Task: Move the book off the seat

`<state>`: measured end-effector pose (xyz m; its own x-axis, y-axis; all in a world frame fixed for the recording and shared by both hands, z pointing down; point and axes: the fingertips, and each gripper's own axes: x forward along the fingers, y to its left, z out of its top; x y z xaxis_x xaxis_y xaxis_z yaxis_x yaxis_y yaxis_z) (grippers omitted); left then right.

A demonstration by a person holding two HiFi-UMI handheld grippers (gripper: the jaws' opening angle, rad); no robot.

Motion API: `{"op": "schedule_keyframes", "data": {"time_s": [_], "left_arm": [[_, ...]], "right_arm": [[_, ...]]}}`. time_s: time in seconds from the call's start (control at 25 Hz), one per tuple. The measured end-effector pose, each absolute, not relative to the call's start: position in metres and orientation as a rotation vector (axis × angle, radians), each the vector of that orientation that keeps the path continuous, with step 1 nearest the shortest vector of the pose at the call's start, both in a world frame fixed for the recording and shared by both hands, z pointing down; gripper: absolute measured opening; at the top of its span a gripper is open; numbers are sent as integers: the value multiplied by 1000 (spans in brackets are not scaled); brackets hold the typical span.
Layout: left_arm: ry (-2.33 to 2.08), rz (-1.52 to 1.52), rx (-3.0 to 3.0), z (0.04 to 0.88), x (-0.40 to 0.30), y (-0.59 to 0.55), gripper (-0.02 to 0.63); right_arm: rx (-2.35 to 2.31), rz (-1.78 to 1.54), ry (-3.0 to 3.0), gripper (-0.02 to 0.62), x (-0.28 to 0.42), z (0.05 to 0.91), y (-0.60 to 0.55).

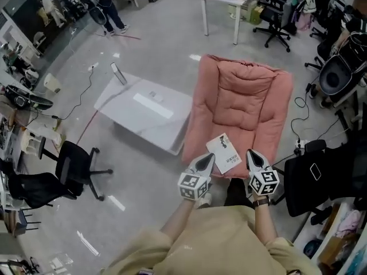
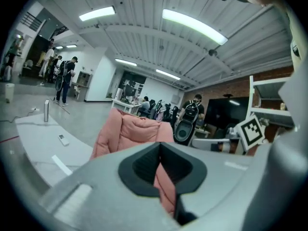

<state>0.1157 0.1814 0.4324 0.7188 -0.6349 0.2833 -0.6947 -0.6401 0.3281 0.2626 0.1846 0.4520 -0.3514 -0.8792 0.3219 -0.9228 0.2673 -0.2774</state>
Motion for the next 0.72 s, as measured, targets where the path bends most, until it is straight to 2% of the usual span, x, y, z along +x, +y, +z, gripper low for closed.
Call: {"op": "schedule_keyframes", "data": {"time_s": [0.28,0.56,0.72], "left_arm": [[-998,351,2270,539,162,151,2],[-1025,467,2028,656,181,116,6],[-1034,486,1859,721,179,113,59]], "right_arm": [[1514,908,-2341,17,291,567,131],[1260,1179,-2215,102,299,698,94],[1103,1234,-2139,155,304,759,94]]}}
